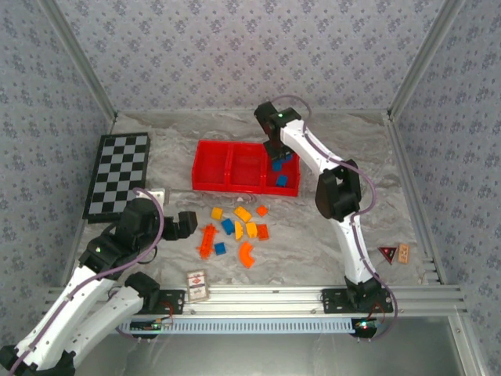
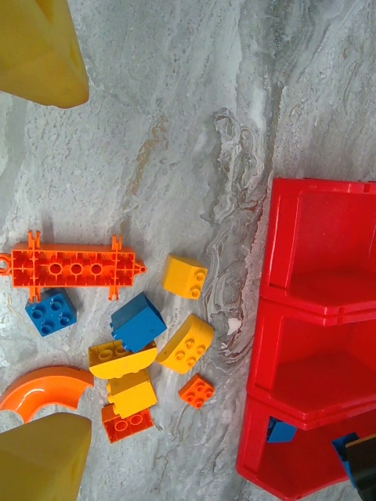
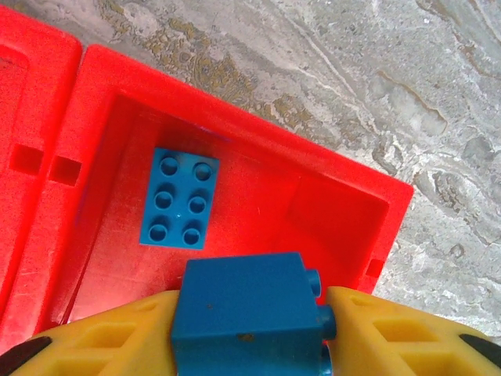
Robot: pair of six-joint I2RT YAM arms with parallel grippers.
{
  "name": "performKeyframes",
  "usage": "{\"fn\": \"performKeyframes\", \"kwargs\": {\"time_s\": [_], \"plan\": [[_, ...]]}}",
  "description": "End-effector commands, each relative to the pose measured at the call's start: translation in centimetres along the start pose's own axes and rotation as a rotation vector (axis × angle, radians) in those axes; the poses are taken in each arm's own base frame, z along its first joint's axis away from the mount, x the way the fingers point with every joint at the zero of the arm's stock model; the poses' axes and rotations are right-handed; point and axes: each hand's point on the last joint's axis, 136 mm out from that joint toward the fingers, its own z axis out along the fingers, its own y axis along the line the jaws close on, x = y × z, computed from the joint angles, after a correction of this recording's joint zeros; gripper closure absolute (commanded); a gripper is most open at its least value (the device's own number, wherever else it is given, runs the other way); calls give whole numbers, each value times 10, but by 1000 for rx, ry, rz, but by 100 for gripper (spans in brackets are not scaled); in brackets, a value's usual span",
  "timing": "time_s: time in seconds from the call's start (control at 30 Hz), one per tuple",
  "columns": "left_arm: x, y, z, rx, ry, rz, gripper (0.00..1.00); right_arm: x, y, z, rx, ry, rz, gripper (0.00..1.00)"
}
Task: Sort the legos into containers by color
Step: Place the lego in the container, then pick up the lego from the bottom-center of the table.
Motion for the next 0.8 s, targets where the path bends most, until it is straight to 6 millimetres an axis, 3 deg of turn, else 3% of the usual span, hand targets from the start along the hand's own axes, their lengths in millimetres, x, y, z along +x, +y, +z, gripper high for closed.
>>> {"fn": "performKeyframes", "kwargs": {"time_s": [0.0,0.27,0.5,0.63,0.77], "plan": [[1,0,-1,1,-4,-2,0,12,-4,-9,28,25,-12,48],[0,0,-1,3,-5,-3,0,30,-2,-25,5,11,40,43],[1,0,-1,4,-5,-3,0,54,21,-67,-114,-58,109,41],[1,0,-2,4,-6,-3,0,80,40,-82,-226,-75,171,41],[0,0,-2,6,-9,-2,0,116,65,-83,-319,-46,217,40]]}}
